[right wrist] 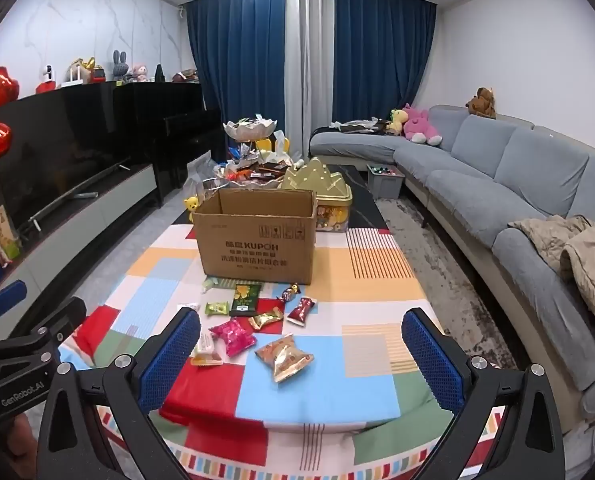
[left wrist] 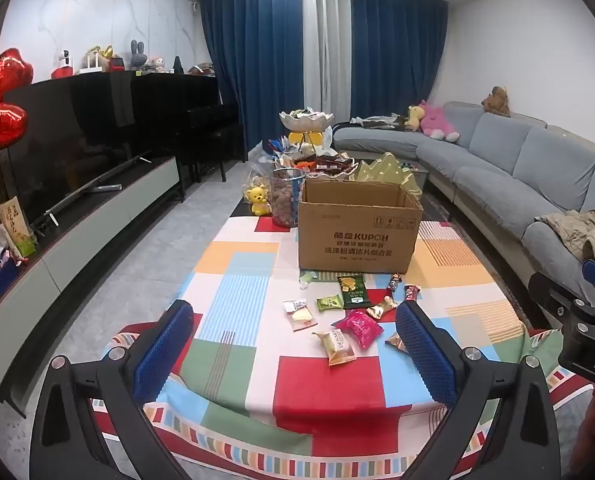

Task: Organize snacks

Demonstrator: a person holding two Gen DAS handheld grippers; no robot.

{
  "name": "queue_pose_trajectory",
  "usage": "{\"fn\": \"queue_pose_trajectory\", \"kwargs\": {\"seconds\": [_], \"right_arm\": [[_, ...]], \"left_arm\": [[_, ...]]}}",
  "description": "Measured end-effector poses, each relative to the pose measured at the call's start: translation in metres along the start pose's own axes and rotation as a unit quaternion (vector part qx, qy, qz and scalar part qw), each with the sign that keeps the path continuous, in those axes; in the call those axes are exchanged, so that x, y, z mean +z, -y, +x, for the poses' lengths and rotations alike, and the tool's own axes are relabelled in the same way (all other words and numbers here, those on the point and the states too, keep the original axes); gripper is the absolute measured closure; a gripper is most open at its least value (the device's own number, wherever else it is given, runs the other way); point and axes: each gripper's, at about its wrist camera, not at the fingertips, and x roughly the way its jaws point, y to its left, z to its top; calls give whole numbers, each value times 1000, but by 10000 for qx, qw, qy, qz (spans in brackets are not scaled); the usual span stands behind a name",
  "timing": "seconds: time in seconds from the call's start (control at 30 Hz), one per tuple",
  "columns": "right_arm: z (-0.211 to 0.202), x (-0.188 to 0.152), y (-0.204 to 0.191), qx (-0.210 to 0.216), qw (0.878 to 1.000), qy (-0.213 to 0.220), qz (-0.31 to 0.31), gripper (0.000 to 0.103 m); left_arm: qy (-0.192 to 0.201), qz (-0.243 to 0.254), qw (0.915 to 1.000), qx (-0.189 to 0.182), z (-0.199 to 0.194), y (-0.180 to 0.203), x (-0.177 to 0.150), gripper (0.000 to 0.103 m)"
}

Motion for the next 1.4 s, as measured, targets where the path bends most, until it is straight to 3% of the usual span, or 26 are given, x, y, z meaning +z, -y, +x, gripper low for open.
{"fn": "queue_pose_trajectory", "kwargs": {"seconds": [0.43, 1.4], "right_arm": [[0, 13, 12, -10, 10000, -14, 31, 1], [-9, 7, 7, -109, 9999, 116, 40, 1]], "left_arm": [[73, -4, 10000, -37, -4, 0, 2, 0], [104, -49, 9999, -42, -5, -2, 3, 0]]}}
